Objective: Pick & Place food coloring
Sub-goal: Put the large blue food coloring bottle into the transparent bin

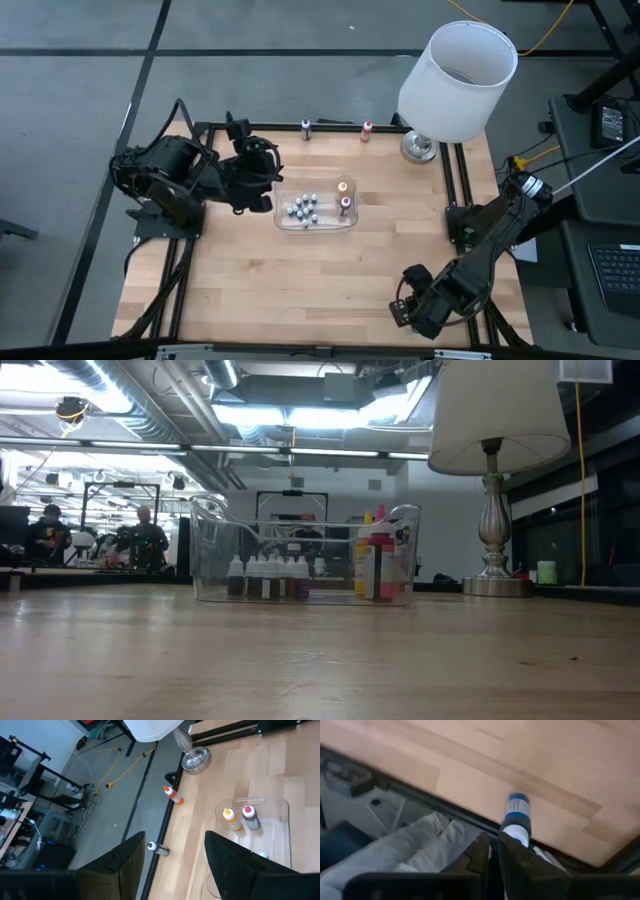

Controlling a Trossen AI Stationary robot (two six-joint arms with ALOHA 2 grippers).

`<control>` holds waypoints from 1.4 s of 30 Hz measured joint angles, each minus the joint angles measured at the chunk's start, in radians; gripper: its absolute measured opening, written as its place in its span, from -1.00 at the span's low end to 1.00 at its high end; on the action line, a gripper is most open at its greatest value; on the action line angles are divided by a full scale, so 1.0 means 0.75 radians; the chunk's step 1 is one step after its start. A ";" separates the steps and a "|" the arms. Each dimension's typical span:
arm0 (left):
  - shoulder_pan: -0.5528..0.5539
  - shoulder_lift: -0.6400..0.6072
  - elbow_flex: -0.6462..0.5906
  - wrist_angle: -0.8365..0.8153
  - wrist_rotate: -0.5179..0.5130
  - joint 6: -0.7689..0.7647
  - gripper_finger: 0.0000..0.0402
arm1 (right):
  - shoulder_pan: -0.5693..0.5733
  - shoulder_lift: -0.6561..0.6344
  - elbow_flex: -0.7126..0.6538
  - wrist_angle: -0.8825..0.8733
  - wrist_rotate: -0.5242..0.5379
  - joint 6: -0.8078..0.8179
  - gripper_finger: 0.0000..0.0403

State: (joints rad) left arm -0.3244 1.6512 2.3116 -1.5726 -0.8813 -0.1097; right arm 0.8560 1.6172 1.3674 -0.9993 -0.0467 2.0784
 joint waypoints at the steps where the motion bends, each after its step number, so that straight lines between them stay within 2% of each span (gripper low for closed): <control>1: 0.000 0.000 0.000 0.000 -0.006 0.000 0.00 | 0.005 -0.001 0.001 0.001 0.005 -0.029 -0.78; 5: 0.000 0.000 0.000 0.001 -0.033 0.000 0.00 | 0.020 0.000 0.002 -0.001 0.058 -0.202 -0.79; 10: 0.000 0.001 0.000 0.001 -0.040 -0.002 0.00 | 0.017 0.000 0.002 -0.024 0.070 -0.635 -0.77; 17: 0.000 0.001 0.000 0.002 -0.040 -0.025 0.00 | 0.021 0.000 0.002 -0.066 0.070 -0.685 -0.72; 21: 0.000 0.001 0.000 0.002 -0.040 -0.035 0.00 | 0.046 0.000 0.002 -0.042 0.056 -0.672 -0.45; 29: 0.000 0.002 0.000 0.002 -0.050 -0.036 0.00 | 0.118 0.005 0.002 -0.022 0.033 -0.473 0.49; 32: 0.003 0.002 0.000 0.002 -0.057 -0.035 0.00 | 0.140 0.035 0.002 -0.007 0.034 -0.407 0.75; 36: 0.024 0.003 0.000 0.002 -0.057 -0.036 0.00 | 0.142 0.136 0.001 0.067 0.010 -0.369 0.90; 42: 0.058 0.003 0.000 0.002 -0.046 -0.028 0.00 | 0.140 0.277 0.000 0.150 -0.049 -0.368 0.89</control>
State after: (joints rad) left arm -0.2811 1.6531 2.3116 -1.5709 -0.9157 -0.1309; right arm 0.9607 1.8253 1.3678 -0.8867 -0.0835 1.8023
